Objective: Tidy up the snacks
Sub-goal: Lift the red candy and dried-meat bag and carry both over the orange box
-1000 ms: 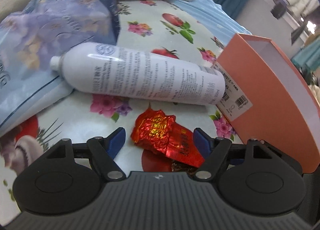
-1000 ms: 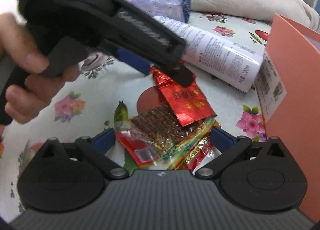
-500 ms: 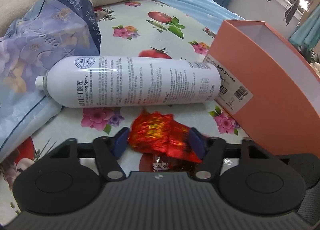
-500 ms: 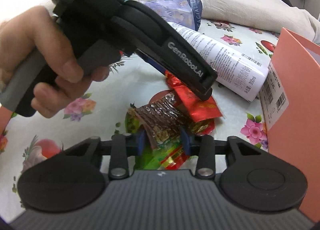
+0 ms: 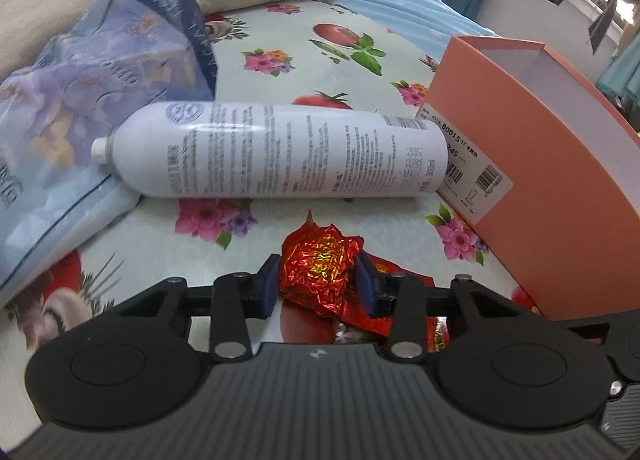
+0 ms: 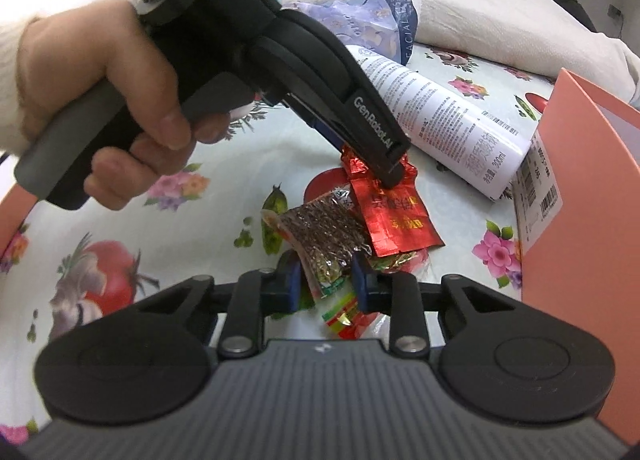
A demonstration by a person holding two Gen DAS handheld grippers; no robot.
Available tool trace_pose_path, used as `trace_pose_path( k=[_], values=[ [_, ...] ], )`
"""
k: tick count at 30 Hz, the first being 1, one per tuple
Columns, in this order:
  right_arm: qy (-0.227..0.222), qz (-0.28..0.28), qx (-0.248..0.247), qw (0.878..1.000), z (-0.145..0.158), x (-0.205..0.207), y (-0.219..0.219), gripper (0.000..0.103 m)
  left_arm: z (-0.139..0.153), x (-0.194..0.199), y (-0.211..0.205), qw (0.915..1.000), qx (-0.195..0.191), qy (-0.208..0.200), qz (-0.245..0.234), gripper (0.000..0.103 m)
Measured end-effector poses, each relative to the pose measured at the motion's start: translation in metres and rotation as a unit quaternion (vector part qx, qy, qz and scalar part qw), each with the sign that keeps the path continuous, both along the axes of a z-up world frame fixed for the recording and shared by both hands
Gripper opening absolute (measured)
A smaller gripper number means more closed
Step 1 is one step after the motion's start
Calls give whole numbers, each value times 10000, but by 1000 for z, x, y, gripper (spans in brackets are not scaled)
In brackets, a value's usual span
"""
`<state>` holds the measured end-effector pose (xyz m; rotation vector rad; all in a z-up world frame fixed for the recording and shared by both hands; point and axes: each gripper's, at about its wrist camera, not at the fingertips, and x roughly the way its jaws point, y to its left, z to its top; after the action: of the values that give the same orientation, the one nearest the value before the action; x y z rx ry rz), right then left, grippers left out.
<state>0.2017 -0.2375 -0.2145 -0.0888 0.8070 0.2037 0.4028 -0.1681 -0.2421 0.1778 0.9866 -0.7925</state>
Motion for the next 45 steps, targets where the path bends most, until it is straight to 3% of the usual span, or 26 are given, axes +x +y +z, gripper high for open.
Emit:
trace_pose_path(
  k=[5,6,15,26,35,45],
  values=[
    [-62,88,-15,9999,7,-15,1,25,1,-16,21,9987,-178,77,465,45],
    [-58,129,-18,9999,9,-20,1,15,1,-21,25,9983,-187,62,547,45],
    [-156,243,-103,9995,20,-45,7,10,18,-63,62,9890,-399,-146,1418,44],
    [-207,-237,318,9990,34,-63,-13,8,46,-109,103,9698,-674,-230,2333,44],
    [-157,-465,559,9972,45,-68,-29,7,51,-153,107,9568,-602,-244,2834,44],
    [-82,-725,741,9946,56,-79,-43,7,61,-186,110,9447,-850,-135,3163,44]
  ],
)
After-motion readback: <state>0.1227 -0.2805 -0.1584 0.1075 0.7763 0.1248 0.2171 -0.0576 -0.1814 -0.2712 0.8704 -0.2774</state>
